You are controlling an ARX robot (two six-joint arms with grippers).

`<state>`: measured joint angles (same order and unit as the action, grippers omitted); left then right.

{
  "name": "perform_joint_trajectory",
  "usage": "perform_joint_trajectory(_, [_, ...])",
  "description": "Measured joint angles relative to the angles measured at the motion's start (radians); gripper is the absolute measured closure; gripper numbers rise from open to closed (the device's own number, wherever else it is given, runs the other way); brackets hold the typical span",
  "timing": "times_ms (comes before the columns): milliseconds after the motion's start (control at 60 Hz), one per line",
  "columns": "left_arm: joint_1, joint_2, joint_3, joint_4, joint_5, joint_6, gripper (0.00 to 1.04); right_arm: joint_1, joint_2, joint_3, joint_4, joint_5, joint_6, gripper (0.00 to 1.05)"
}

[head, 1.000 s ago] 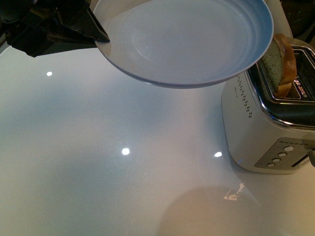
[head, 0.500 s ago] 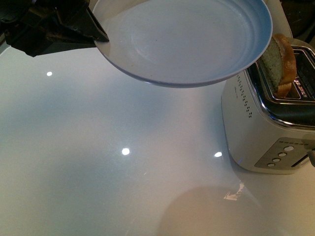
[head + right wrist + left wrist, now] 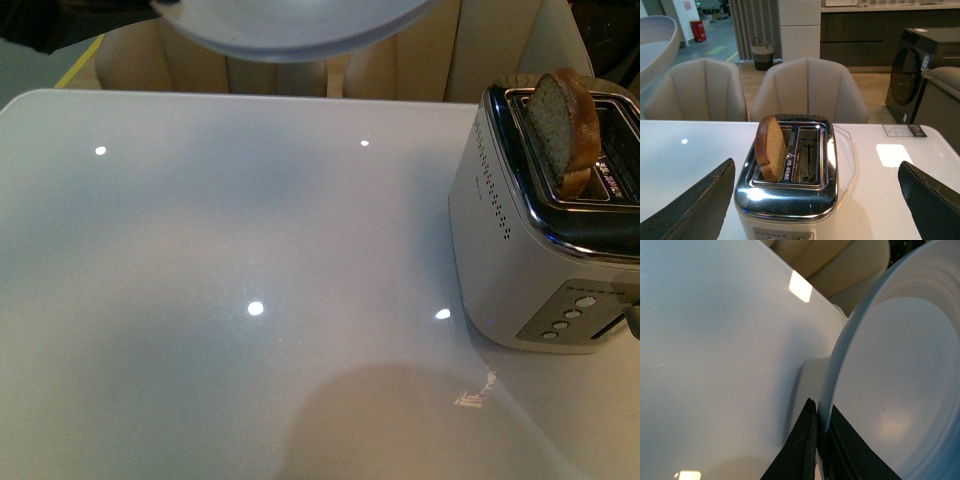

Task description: Left arm holds plate, right arm toasts bread

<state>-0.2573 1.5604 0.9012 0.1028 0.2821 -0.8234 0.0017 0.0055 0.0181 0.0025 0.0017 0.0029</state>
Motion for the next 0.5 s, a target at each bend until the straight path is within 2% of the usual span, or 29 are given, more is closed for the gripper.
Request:
perform_joint_trajectory(283, [0.283, 0.143, 0.017, -0.074, 0.036, 0.204, 1.02, 0.000, 0.000, 0.000, 0.000, 0.000, 0.000, 0.09])
perform_joint_trajectory(500, [0.406, 0.292, 0.017, -0.090, 0.031, 0.348, 1.02, 0.000, 0.000, 0.000, 0.000, 0.000, 0.000, 0.09])
